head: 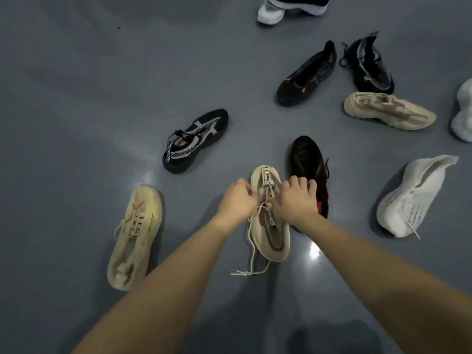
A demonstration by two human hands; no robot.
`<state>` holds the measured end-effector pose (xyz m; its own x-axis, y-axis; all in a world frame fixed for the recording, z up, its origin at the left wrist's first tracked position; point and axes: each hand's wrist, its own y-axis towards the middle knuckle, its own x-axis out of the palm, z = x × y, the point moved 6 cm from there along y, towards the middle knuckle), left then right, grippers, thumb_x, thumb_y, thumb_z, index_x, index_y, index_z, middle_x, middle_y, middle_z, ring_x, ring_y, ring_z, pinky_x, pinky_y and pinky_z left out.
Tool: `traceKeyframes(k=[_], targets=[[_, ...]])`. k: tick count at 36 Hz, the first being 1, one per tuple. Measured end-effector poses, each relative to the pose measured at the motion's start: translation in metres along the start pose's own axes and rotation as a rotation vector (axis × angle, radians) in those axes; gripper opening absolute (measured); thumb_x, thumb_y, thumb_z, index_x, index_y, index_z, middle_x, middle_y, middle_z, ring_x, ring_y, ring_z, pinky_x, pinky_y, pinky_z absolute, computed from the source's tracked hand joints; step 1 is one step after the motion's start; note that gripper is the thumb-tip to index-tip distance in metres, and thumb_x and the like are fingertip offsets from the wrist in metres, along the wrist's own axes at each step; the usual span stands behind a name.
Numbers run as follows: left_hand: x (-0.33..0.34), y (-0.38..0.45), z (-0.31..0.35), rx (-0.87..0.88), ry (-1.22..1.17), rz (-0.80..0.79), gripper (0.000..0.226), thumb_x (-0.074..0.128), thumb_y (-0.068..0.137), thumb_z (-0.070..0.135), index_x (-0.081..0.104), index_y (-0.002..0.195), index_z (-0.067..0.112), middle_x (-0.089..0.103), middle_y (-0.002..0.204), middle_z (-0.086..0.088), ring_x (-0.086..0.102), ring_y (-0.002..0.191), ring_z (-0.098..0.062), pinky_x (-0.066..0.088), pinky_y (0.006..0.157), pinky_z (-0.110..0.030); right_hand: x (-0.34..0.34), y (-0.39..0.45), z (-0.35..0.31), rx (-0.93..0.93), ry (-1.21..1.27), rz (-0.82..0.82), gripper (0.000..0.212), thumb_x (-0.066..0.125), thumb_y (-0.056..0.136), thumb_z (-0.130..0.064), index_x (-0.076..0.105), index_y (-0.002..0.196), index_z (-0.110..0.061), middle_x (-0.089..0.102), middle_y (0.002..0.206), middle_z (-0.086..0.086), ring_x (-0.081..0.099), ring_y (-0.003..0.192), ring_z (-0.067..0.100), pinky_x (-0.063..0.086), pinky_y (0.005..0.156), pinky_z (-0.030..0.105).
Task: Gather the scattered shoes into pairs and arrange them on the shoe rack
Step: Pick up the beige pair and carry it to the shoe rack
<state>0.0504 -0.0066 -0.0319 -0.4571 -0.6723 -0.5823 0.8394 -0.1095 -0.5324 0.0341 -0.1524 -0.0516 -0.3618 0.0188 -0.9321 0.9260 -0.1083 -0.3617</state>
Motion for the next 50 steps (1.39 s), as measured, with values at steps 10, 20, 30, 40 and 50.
traceKeyframes(k=[10, 20, 30, 40, 50], targets=[[0.056, 0.026, -0.039, 0.027, 0.297, -0.027, 0.040, 0.049, 0.093, 0.028, 0.042, 0.127, 0.006, 0.047, 0.132, -0.015, 0.043, 0.123, -0.035, 0.036, 0.100, -0.041, 0.048, 0.014, -0.010, 0.002, 0.178, 0.110, 0.038, 0.047, 0.092, -0.027, 0.038, 0.121, -0.005, 0.064, 0.102, 0.011, 0.057, 0.098, 0.032, 0.028, 0.090, 0.039], [0.045, 0.021, -0.013, 0.095, 0.323, 0.153, 0.048, 0.046, 0.093, 0.040, 0.034, 0.128, 0.009, 0.054, 0.125, -0.013, 0.049, 0.117, -0.034, 0.034, 0.099, -0.045, 0.003, 0.015, 0.000, -0.068, 0.304, 0.391, 0.019, 0.052, 0.074, 0.006, 0.052, 0.092, 0.000, 0.059, 0.059, 0.010, 0.041, 0.048, 0.027, 0.027, 0.065, 0.033], [-0.005, 0.000, 0.098, 0.223, 0.305, 0.347, 0.049, 0.044, 0.096, 0.031, 0.027, 0.135, 0.007, 0.060, 0.119, -0.010, 0.058, 0.105, -0.034, 0.037, 0.092, -0.043, -0.111, 0.016, 0.042, -0.127, 0.358, 0.451, 0.020, 0.037, 0.091, -0.006, 0.042, 0.111, -0.005, 0.062, 0.093, 0.013, 0.057, 0.081, 0.037, 0.029, 0.064, 0.035], [-0.023, -0.017, 0.238, 0.262, 0.355, 0.442, 0.042, 0.045, 0.097, 0.027, 0.030, 0.130, 0.007, 0.060, 0.117, -0.015, 0.058, 0.101, -0.039, 0.038, 0.076, -0.039, -0.207, 0.030, 0.130, -0.152, 0.469, 0.498, 0.018, 0.037, 0.094, -0.014, 0.040, 0.112, -0.010, 0.061, 0.094, 0.011, 0.059, 0.081, 0.035, 0.032, 0.058, 0.035], [-0.017, -0.001, 0.323, 0.258, 0.438, 0.485, 0.032, 0.043, 0.096, 0.019, 0.035, 0.125, 0.008, 0.063, 0.112, -0.013, 0.059, 0.099, -0.036, 0.032, 0.071, -0.034, -0.251, 0.054, 0.201, -0.163, 0.488, 0.613, 0.022, 0.039, 0.097, -0.027, 0.047, 0.114, -0.016, 0.062, 0.097, 0.006, 0.060, 0.084, 0.033, 0.033, 0.058, 0.033]])
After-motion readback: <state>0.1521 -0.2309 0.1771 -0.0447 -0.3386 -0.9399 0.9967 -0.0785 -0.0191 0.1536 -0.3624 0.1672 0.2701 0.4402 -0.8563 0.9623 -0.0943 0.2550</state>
